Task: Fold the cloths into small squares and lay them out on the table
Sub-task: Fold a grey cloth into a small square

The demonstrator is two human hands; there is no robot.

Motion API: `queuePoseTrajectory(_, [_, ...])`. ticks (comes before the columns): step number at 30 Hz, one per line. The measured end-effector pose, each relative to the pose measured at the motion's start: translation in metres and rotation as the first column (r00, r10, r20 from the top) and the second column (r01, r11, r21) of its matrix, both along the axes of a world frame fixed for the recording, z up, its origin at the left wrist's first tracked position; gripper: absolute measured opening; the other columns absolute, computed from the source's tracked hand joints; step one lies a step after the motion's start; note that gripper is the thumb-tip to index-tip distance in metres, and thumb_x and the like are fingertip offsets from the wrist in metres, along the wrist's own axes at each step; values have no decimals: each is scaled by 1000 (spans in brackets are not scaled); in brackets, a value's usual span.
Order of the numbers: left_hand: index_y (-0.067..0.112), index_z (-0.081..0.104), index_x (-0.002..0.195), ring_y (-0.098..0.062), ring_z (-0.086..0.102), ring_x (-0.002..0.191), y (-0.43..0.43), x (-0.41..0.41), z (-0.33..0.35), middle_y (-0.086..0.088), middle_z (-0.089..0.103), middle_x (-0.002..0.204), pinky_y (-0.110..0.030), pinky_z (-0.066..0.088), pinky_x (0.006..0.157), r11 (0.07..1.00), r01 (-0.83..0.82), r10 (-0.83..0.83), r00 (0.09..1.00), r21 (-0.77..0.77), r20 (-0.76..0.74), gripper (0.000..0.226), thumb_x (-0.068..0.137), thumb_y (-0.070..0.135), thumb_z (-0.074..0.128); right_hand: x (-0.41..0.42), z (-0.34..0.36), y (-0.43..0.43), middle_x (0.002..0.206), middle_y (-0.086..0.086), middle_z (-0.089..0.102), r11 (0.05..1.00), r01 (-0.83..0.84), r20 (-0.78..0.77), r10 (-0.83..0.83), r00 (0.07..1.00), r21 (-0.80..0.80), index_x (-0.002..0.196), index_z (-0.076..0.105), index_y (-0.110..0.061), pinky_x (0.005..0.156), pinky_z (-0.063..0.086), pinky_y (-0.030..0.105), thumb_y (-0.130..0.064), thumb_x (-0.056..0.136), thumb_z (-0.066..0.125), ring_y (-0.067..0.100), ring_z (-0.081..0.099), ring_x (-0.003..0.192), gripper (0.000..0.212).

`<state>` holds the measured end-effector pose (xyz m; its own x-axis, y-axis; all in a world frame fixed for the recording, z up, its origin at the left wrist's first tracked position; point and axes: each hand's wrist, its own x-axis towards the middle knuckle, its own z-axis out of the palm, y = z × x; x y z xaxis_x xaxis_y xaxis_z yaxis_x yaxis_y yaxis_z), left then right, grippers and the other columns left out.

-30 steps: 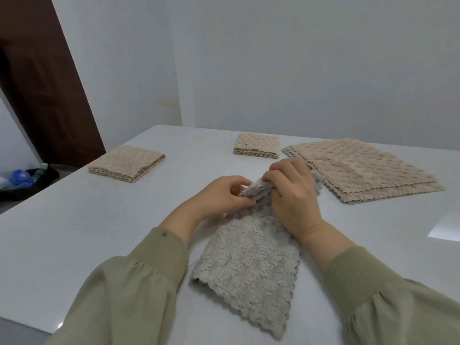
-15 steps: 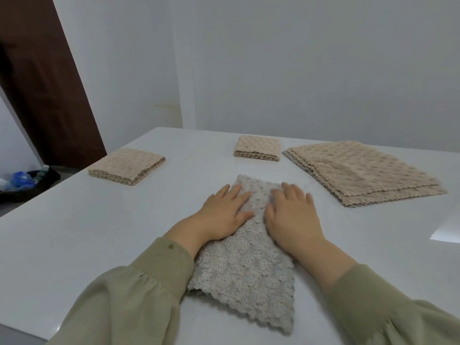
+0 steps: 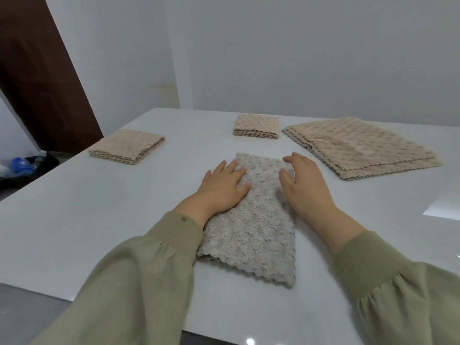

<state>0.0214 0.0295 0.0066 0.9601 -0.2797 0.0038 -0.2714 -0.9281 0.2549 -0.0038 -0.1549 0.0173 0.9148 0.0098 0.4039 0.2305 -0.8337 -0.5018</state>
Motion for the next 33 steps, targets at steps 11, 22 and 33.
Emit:
queuePoseTrajectory(11, [31, 12, 150, -14, -7, 145, 6, -66, 4, 5, 0, 159, -43, 1, 118, 982, 189, -188, 982, 7, -24, 58, 98, 50, 27, -57, -10, 7, 154, 6, 20, 948, -117, -355, 5, 935, -295, 145, 26, -18, 114, 16, 51, -50, 94, 32, 25, 19, 141, 60])
queuePoseTrajectory(22, [23, 39, 142, -22, 18, 143, -20, -67, 0, -2, 26, 154, -43, 18, 116, 961, -51, 65, 997, -272, 43, 57, 93, 52, 38, -25, -3, -25, 143, 6, 43, 986, -166, -278, 157, 948, -6, 137, 42, -17, 108, 30, 37, -33, 91, 53, 21, 38, 131, 50])
queuePoseTrajectory(33, [16, 61, 106, -28, 48, 113, 2, 27, -1, -7, 58, 120, -41, 37, 92, 887, -415, 441, 891, -201, 105, 42, 90, 45, 36, 41, -10, -13, 117, 14, 59, 984, 130, -117, -145, 982, -125, 111, 62, -4, 86, 46, 39, -37, 93, 42, 32, 53, 106, 42])
